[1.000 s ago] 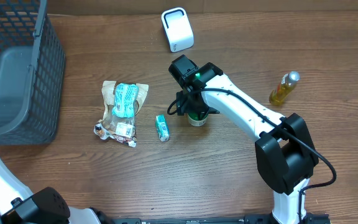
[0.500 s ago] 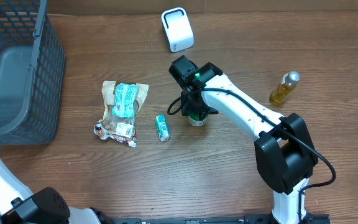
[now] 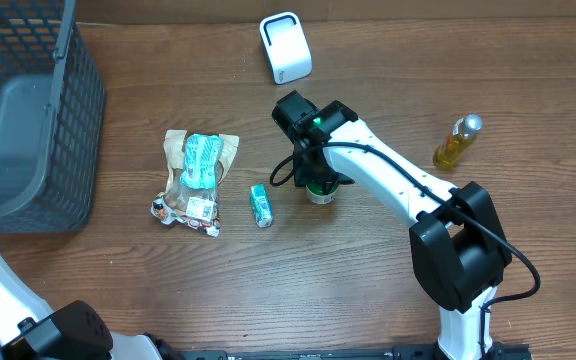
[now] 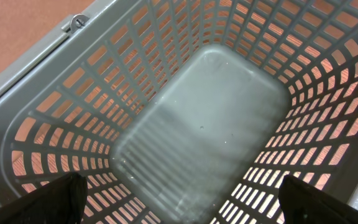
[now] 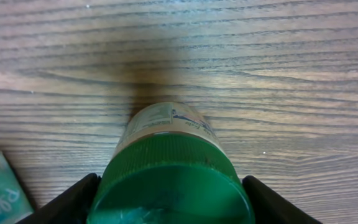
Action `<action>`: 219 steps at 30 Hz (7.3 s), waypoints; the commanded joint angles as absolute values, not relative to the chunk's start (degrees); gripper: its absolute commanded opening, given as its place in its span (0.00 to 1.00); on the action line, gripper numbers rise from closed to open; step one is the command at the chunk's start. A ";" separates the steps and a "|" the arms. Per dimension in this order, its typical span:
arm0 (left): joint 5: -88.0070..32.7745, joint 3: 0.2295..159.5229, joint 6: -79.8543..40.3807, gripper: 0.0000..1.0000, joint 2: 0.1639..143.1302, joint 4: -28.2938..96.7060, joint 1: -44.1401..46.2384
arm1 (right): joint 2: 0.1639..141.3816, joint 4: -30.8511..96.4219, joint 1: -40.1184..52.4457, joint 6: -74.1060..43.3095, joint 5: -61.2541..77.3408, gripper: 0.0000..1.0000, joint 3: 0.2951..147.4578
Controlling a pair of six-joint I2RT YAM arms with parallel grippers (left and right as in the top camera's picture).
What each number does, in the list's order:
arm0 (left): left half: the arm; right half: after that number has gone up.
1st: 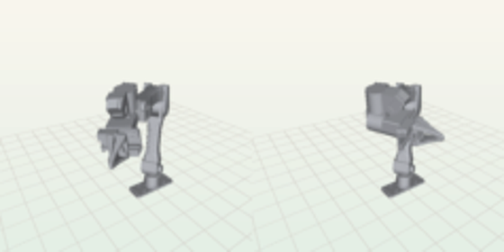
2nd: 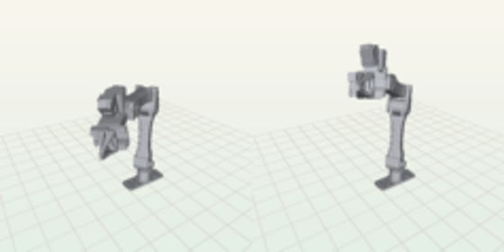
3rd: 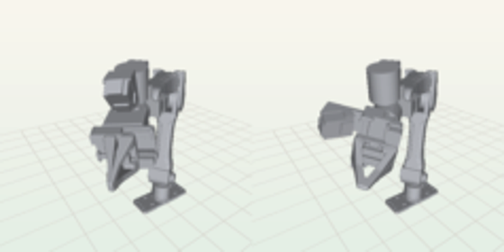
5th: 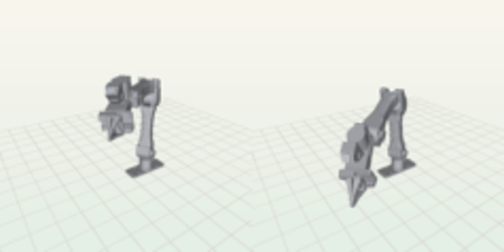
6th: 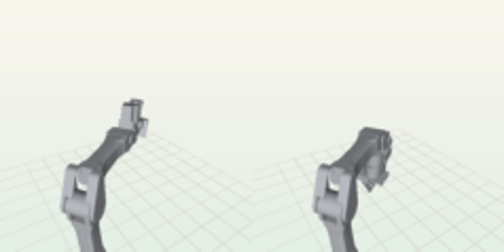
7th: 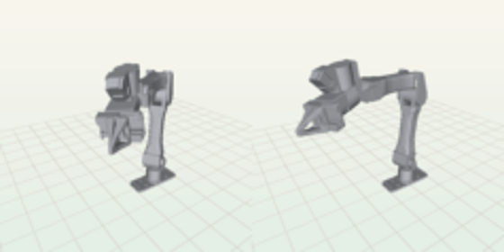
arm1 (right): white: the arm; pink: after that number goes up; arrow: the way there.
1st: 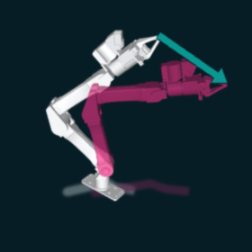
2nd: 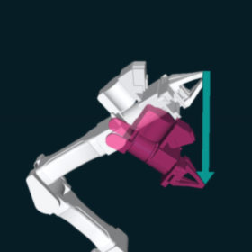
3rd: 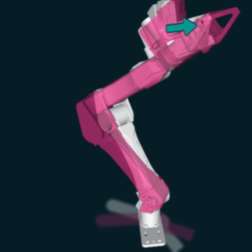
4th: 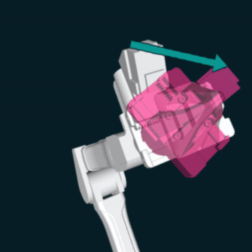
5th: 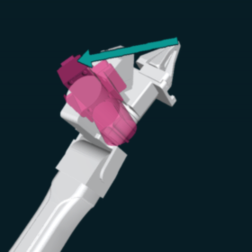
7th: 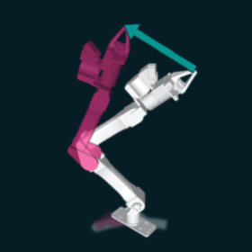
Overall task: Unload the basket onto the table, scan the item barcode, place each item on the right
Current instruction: 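Lower the right gripper over the green cap of the jar, then close the right gripper around the green jar cap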
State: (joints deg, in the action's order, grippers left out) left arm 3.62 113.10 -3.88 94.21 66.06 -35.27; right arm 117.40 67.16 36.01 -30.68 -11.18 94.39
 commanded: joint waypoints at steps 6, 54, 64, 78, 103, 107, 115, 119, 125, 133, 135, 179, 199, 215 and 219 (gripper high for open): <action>3.14 114.10 -2.76 1.00 94.61 66.02 -35.22 | 118.54 67.09 35.94 -30.61 -13.28 0.91 94.06; 3.11 114.10 -2.76 1.00 94.61 66.04 -35.22 | 119.72 64.84 35.88 -29.58 -12.38 0.99 93.69; 3.11 114.10 -2.76 1.00 94.61 66.02 -35.22 | 119.72 64.73 35.88 -29.61 -10.24 0.96 92.64; 3.11 114.10 -2.76 1.00 94.61 66.02 -35.22 | 119.72 62.78 34.22 -31.88 -10.20 0.84 90.70; 3.14 114.10 -2.76 0.99 94.61 66.02 -35.22 | 119.79 61.10 33.47 -32.14 -5.69 0.79 89.56; 3.14 114.10 -2.76 0.99 94.61 66.02 -35.22 | 119.79 61.08 33.45 -32.16 -5.67 0.79 89.56; 3.14 114.10 -2.76 0.99 94.61 66.02 -35.22 | 119.79 61.08 33.45 -32.14 -5.69 0.83 89.56; 3.14 114.10 -2.76 1.00 94.61 66.02 -35.22 | 119.79 61.10 33.45 -32.14 -5.67 0.83 89.56; 3.11 114.10 -2.76 0.99 94.61 66.02 -35.22 | 119.79 61.08 33.45 -32.14 -5.69 0.82 89.56; 3.14 114.10 -2.76 0.99 94.61 66.02 -35.22 | 119.79 61.49 33.45 -32.16 -5.67 0.82 89.56; 3.11 114.10 -2.76 0.99 94.61 66.02 -35.22 | 119.79 61.78 33.45 -32.16 -5.67 0.82 89.56; 3.11 114.10 -2.76 0.99 94.61 66.02 -35.22 | 119.79 62.59 33.47 -34.83 -2.20 0.64 89.56; 3.11 114.10 -2.76 0.99 94.61 66.02 -35.22 | 119.81 61.58 33.45 -35.62 -3.53 0.72 89.17; 3.11 114.10 -2.76 1.00 94.61 66.02 -35.22 | 119.81 60.71 33.45 -35.62 -3.92 0.74 87.94; 3.11 114.10 -2.76 1.00 94.61 66.04 -35.22 | 119.81 60.73 33.45 -35.62 -3.95 0.65 87.94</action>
